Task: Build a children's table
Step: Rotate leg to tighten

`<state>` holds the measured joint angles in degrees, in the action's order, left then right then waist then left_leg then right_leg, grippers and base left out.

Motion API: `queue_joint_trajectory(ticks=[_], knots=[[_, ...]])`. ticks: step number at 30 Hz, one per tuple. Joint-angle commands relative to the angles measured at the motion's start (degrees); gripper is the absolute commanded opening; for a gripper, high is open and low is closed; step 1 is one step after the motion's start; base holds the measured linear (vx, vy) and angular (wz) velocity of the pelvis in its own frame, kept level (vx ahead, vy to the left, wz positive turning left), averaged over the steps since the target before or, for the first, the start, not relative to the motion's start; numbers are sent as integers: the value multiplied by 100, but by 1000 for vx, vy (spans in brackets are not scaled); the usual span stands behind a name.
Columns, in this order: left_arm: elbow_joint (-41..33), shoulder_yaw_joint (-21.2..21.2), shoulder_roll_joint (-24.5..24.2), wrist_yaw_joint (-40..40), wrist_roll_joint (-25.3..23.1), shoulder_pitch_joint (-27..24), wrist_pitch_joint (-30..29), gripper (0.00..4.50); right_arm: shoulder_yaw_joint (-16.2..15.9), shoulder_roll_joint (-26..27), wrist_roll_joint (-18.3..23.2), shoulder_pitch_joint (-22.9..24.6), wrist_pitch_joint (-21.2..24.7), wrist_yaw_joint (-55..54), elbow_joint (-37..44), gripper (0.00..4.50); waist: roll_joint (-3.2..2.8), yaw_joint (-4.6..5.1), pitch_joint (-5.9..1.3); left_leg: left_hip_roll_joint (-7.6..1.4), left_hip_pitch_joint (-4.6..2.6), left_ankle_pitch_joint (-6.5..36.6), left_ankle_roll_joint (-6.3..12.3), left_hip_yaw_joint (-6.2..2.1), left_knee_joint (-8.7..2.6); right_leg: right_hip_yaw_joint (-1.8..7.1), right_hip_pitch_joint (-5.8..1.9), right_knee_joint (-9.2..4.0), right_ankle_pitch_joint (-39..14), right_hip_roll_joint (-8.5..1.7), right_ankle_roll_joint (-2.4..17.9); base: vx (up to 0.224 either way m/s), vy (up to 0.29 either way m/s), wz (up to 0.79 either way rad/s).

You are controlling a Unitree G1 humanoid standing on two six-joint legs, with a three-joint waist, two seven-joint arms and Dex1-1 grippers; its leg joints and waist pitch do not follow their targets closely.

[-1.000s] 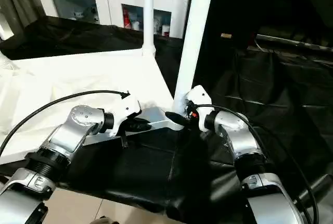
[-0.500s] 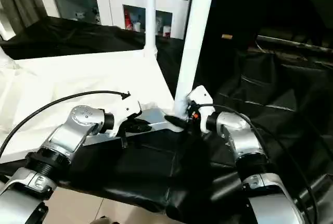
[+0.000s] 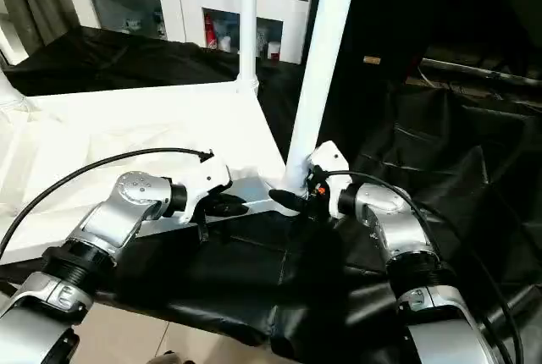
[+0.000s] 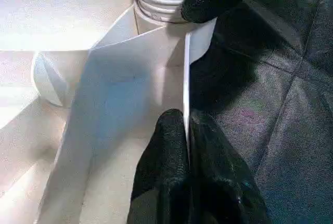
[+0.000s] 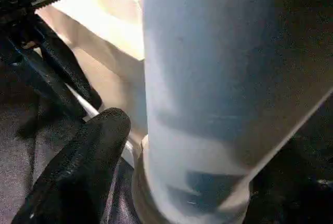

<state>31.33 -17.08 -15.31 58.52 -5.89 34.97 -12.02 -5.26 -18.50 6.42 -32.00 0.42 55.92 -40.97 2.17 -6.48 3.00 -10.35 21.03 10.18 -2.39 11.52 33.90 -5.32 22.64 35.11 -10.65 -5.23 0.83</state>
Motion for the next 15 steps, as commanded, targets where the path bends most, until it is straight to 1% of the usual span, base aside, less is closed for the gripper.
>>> queue_joint_trajectory(ticks=[1,3,4,7,8,12,14,15], knots=[[282,-86,-1,-45,-8,-112,-54,0,-131,19,-122,82,18,40,-134,329,42,-13,-338,-359,-78,1364,169,-185,-434,344,-235,-477,-1609,-480,1148,0,0,0],[289,-87,-5,-46,-7,-108,-49,0,-150,5,-170,76,-39,17,-168,321,51,-15,-342,-361,-78,1358,160,-186,-433,343,-235,-470,-1587,-483,1150,0,0,0],[289,-87,-5,-46,-7,-108,-49,0,-149,5,-170,75,-41,15,-169,297,53,-12,-343,-357,-75,1353,164,-183,-430,344,-237,-468,-1561,-478,1152,0,0,0],[305,-78,-12,-49,-1,-96,-41,0,-117,3,-176,71,-80,-41,-202,283,55,-11,-342,-354,-75,1313,197,-179,-427,344,-238,-466,-1506,-477,1170,0,0,0],[307,-77,-13,-50,-2,-95,-39,0,-119,0,-180,72,-85,-44,-202,261,53,-11,-338,-354,-73,1331,195,-180,-429,344,-237,-470,-1537,-478,1167,0,0,0],[310,-76,-13,-57,-1,-95,-34,0,-142,-26,-226,61,-137,-76,-240,255,53,-10,-339,-357,-75,1374,171,-183,-432,345,-235,-477,-1605,-481,1139,0,0,0],[315,-79,-14,-63,1,-91,-28,0,-107,-19,-232,54,-248,-144,-242,253,52,-8,-334,-359,-76,1389,170,-185,-438,344,-231,-481,-1642,-480,1125,0,0,0],[333,-79,-13,-67,0,-79,-21,0,-23,4,-180,22,-292,-218,-259,253,51,-7,-333,-356,-79,1414,164,-184,-439,345,-229,-488,-1683,-482,1119,0,0,0]])
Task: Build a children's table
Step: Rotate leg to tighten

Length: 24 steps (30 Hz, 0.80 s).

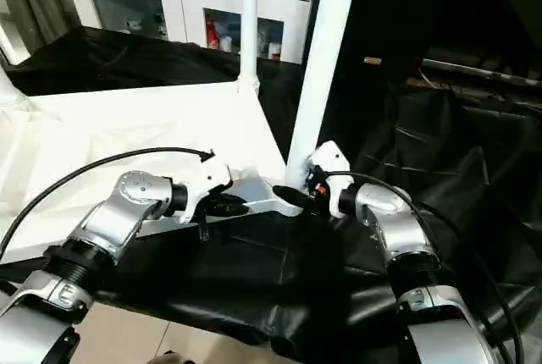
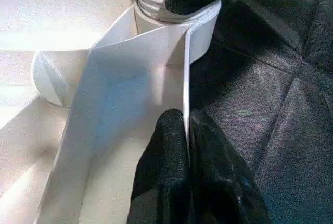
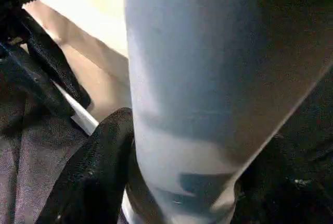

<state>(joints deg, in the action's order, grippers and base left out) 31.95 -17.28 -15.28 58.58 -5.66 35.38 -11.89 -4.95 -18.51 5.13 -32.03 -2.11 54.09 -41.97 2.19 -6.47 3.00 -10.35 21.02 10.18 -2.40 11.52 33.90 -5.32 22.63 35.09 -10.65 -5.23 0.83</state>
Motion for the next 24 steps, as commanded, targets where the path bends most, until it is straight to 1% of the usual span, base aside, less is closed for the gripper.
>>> queue_joint_trajectory(ticks=[1,2,4,6,8,14,17,20,24], knots=[[281,-59,-15,-72,-22,-113,-29,0,11,20,40,9,18,3,-156,253,51,-7,-331,-354,-78,1435,171,-184,-438,348,-230,-493,-1718,-486,1111,0,0,0],[285,-59,-15,-72,-21,-112,-26,0,51,30,105,3,71,41,-151,308,47,-8,-325,-360,-83,1469,169,-190,-444,346,-223,-501,-1781,-484,1099,0,0,0],[299,-62,-15,-77,-22,-104,-13,0,110,21,192,-10,172,97,-129,308,43,-5,-326,-363,-84,1504,153,-190,-445,347,-221,-506,-1806,-485,1098,0,0,0],[303,-64,-13,-72,-16,-100,-8,0,116,-22,217,3,227,187,-77,338,56,-4,-329,-362,-79,1503,161,-192,-446,345,-228,-500,-1811,-484,1086,0,0,0],[302,-66,-13,-66,-12,-100,-7,0,116,-54,197,22,219,220,-53,352,48,-6,-329,-364,-77,1480,160,-189,-445,347,-224,-500,-1778,-485,1093,0,0,0],[330,-67,-8,-57,-1,-91,18,0,67,-120,92,44,132,74,-100,404,56,-5,-323,-358,-77,1489,146,-189,-446,345,-218,-512,-1876,-487,1068,0,0,0],[338,-67,-8,-57,-2,-88,22,0,33,-133,4,37,60,-8,-145,404,57,-5,-318,-359,-80,1515,135,-191,-448,347,-210,-522,-1957,-490,1039,0,0,0],[344,-67,-11,-51,1,-88,23,0,133,-89,96,17,96,-17,-161,404,49,-2,-318,-363,-81,1550,130,-193,-453,351,-208,-523,-1940,-488,1052,0,0,0],[356,-70,-15,-46,-2,-81,26,0,138,-79,125,7,113,29,-170,404,45,-2,-316,-364,-81,1572,128,-197,-457,348,-210,-521,-1949,-487,1053,0,0,0]])
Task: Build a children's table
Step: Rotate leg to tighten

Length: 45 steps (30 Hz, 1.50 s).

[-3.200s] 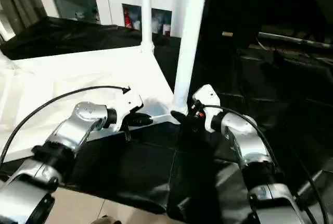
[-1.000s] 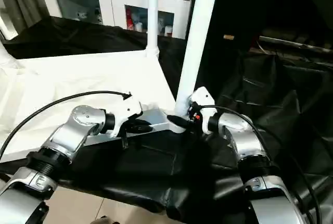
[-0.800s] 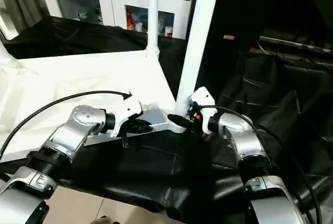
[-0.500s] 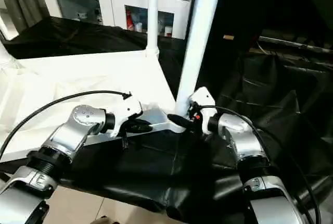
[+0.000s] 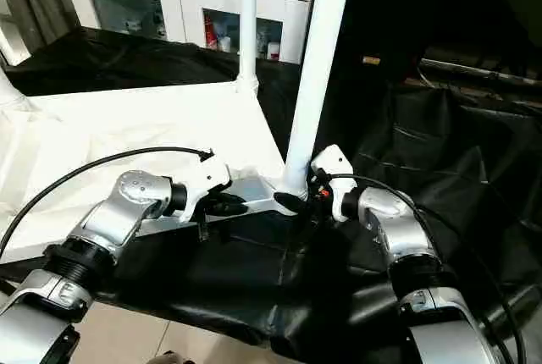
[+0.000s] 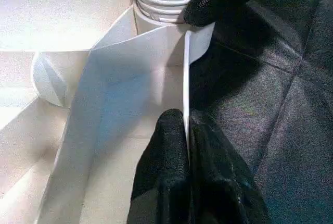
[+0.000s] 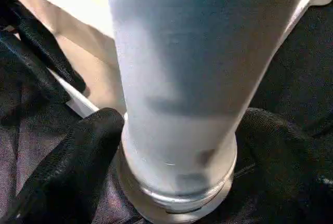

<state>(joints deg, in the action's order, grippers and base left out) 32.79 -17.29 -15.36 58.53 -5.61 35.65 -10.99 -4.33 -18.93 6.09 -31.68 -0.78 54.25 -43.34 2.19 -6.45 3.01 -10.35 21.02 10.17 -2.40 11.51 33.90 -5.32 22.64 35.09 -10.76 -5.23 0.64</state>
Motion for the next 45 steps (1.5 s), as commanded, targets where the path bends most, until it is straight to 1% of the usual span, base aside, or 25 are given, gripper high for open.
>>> queue_joint_trajectory(ticks=[1,3,4,7,9,11,13,14,18,23,27,29,30,31,32,33,34,35,36,37,38,39,43,44,45], knots=[[277,-70,-9,-38,-7,-106,-60,0,77,-24,40,-23,-18,30,-25,404,50,-2,-314,-365,-85,1593,125,-195,-459,348,-207,-527,-1960,-487,1072,0,0,0],[281,-71,-9,-34,-5,-104,-59,0,82,-5,61,-14,-26,37,-15,404,49,-3,-319,-368,-79,1564,128,-196,-458,352,-211,-519,-1904,-491,1087,0,0,0],[284,-71,-8,-32,-4,-103,-59,0,85,1,69,-11,-39,38,-15,378,49,1,-316,-371,-79,1574,125,-198,-463,349,-209,-516,-1892,-486,1094,0,0,0],[285,-73,-8,-23,-1,-104,-61,0,89,13,81,-1,-84,50,-17,365,41,0,-315,-371,-80,1594,113,-197,-463,350,-209,-520,-1894,-490,1102,0,0,0],[289,-76,-7,-19,-2,-102,-63,0,95,18,94,5,-105,64,-20,336,54,2,-312,-367,-80,1615,113,-197,-463,351,-208,-523,-1949,-492,1084,0,0,0],[290,-75,-6,-20,-1,-101,-66,0,94,17,97,16,-118,67,-27,317,50,3,-308,-369,-79,1637,106,-197,-466,353,-202,-534,-2012,-495,1065,0,0,0],[293,-74,-5,-17,2,-100,-67,0,87,15,100,29,-133,66,-36,317,51,3,-309,-370,-85,1644,103,-197,-466,354,-200,-537,-2025,-496,1061,0,0,0],[290,-74,-9,-10,4,-103,-73,0,80,19,93,44,-150,52,-49,292,53,3,-310,-369,-81,1637,104,-198,-467,353,-202,-535,-2017,-495,1056,0,0,0],[297,-75,-10,-4,4,-102,-73,0,81,38,87,54,-177,13,-72,276,50,5,-305,-370,-79,1633,113,-199,-468,355,-199,-536,-2026,-495,1060,0,0,0],[304,-74,-13,-7,3,-104,-74,0,141,103,63,33,-186,-260,-166,272,36,12,-300,-374,-90,1717,74,-203,-479,355,-184,-550,-2125,-498,1042,0,0,0],[463,52,107,-329,13,-39,-61,0,321,345,-41,-38,-204,-1247,-526,272,28,54,-295,-368,-87,1861,-29,-224,-499,348,-181,-567,-2311,-504,995,0,0,0],[807,199,307,-923,-53,163,-58,0,466,626,-78,-80,-106,-2118,-771,270,11,88,-285,-361,-110,1971,-98,-227,-506,347,-145,-593,-2423,-498,970,0,0,0],[1108,339,493,-1457,-77,371,-146,0,594,844,-117,-160,-21,-2918,-968,270,-6,116,-284,-358,-123,2047,-164,-233,-515,343,-134,-598,-2491,-482,943,0,0,0],[1186,371,545,-1592,-82,429,-176,0,614,898,-129,-188,6,-3103,-1024,270,3,139,-292,-343,-135,2126,-234,-248,-512,334,-132,-597,-2595,-488,916,0,0,0],[1380,446,674,-1916,-89,574,-250,0,659,1031,-163,-261,71,-3540,-1165,270,-4,145,-292,-341,-131,2154,-227,-247,-507,336,-130,-616,-2658,-497,883,0,0,0],[1380,446,674,-1916,-89,574,-250,0,659,1031,-163,-261,71,-3540,-1165,270,0,146,-291,-340,-135,2169,-214,-245,-505,340,-121,-630,-2684,-504,870,0,0,0],[1547,509,801,-2193,-82,708,-283,0,655,1137,-239,-349,125,-3961,-1292,270,6,128,-296,-338,-128,2161,-165,-244,-497,340,-133,-644,-2676,-517,852,0,0,0],[1708,564,924,-2452,-73,837,-302,0,667,1243,-271,-445,147,-4300,-1419,270,-9,131,-292,-340,-125,2140,-164,-238,-502,348,-116,-645,-2641,-511,849,0,0,0],[1806,599,997,-2609,-66,911,-294,0,685,1308,-275,-502,137,-4478,-1494,270,-4,137,-290,-327,-151,2183,-183,-235,-500,340,-95,-645,-2664,-489,842,0,0,0],[2002,666,1147,-2893,-40,1062,-279,0,709,1438,-286,-621,117,-4801,-1644,270,-21,134,-303,-319,-144,2162,-186,-230,-497,347,-99,-643,-2603,-493,836,0,0,0],[2058,684,1190,-2963,-30,1105,-272,0,716,1475,-285,-657,106,-4871,-1686,270,-17,119,-307,-327,-153,2144,-192,-230,-498,350,-93,-635,-2463,-488,858,0,0,0],[2169,680,1269,-3031,-48,1176,-227,0,715,1561,-291,-723,74,-4932,-1750,270,-15,117,-309,-320,-138,2129,-169,-226,-499,348,-103,-634,-2390,-485,861,0,0,0],[2320,533,1373,-2902,-130,1249,27,0,667,1713,-298,-874,-88,-4926,-1845,270,-6,79,-331,-331,-73,1849,-41,-217,-508,357,-176,-557,-1769,-492,958,0,0,0],[2274,466,1346,-2779,-154,1208,108,0,737,1712,-204,-879,-178,-4827,-1817,305,3,65,-330,-333,-80,1775,4,-204,-503,361,-176,-546,-1646,-491,995,0,0,0],[2260,413,1310,-2664,-181,1171,171,0,872,1701,-61,-884,-305,-4703,-1774,326,12,64,-333,-331,-78,1739,31,-198,-499,363,-181,-541,-1595,-492,1009,0,0,0]])
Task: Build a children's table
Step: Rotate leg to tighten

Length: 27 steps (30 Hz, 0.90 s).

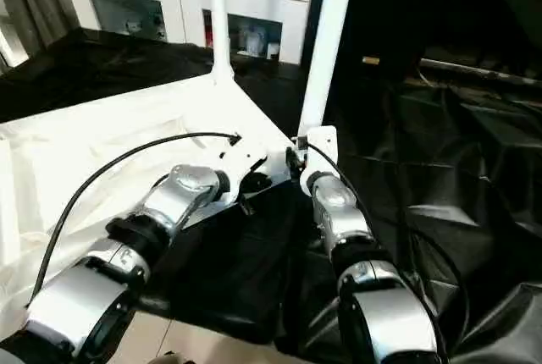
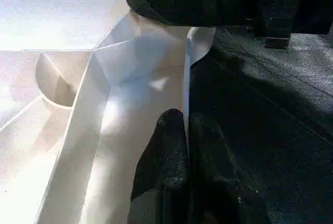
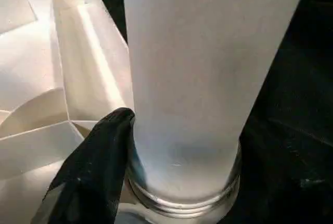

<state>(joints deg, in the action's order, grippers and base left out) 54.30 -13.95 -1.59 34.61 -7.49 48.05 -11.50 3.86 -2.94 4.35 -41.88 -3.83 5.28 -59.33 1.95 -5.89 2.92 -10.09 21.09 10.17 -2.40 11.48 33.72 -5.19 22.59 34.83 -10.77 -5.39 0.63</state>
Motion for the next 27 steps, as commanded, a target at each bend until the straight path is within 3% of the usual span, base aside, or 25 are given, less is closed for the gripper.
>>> queue_joint_trajectory(ticks=[1,3,5,8,9,13,14,15,18,19,22,27], knots=[[155,66,-74,-241,-9,-62,271,0,119,99,163,116,-69,214,-184,339,49,-5,-329,-355,-71,1652,92,-191,-474,351,-201,-504,-1564,-491,1015,0,0,0],[119,4,-152,4,-24,-130,386,0,91,-27,128,105,-293,421,-102,342,65,-22,-326,-349,-47,1505,167,-184,-467,344,-219,-508,-1589,-490,997,0,0,0],[81,-17,-194,105,-25,-161,427,0,83,-97,140,110,-329,558,-12,373,89,-13,-331,-351,-27,1418,199,-188,-467,342,-229,-498,-1588,-491,991,0,0,0],[33,-47,-308,308,-39,-204,546,0,128,-276,312,121,-286,1117,208,393,83,-8,-326,-351,-42,1391,243,-177,-460,340,-219,-502,-1574,-480,1045,0,0,0],[-18,-43,-392,389,-39,-233,566,0,41,-448,331,174,-109,1586,392,405,81,-16,-318,-359,-41,1407,305,-177,-458,338,-228,-507,-1598,-477,1048,0,0,0],[-135,-53,-556,685,18,-291,688,0,-320,-860,187,438,-107,2569,867,423,73,-28,-318,-364,-36,1334,332,-178,-449,340,-232,-499,-1558,-474,1015,0,0,0],[-292,-102,-769,1095,76,-377,789,0,-599,-1345,294,840,-29,3761,1568,423,91,-57,-317,-363,-23,1325,419,-177,-435,337,-267,-505,-1480,-467,968,0,0,0],[-333,-130,-837,1224,77,-404,850,0,-674,-1490,334,962,-3,4076,1773,423,90,-65,-314,-374,-30,1300,457,-176,-434,348,-257,-495,-1395,-465,970,0,0,0],[-509,-252,-1034,1737,107,-529,1265,0,-829,-1827,415,1208,111,4671,2181,423,110,-65,-340,-371,0,1090,587,-184,-414,336,-282,-441,-1033,-464,1106,0,0,0],[-529,-263,-1050,1795,114,-543,1312,0,-835,-1852,424,1223,128,4719,2207,423,101,-49,-333,-376,-17,1096,584,-175,-417,330,-256,-442,-1047,-459,1189,0,0,0],[-1348,-412,-1401,3016,479,-878,1031,0,-1009,-2232,546,1458,359,5469,2607,423,92,-64,-320,-408,-47,1168,516,-164,-421,335,-243,-436,-1181,-461,1309,0,0,0],[-1843,-507,-1622,3515,591,-1066,834,0,-1034,-2304,649,1554,583,5741,2998,423,73,-143,-314,-435,-68,1211,373,-153,-440,348,-217,-407,-1152,-462,1359,0,0,0]])
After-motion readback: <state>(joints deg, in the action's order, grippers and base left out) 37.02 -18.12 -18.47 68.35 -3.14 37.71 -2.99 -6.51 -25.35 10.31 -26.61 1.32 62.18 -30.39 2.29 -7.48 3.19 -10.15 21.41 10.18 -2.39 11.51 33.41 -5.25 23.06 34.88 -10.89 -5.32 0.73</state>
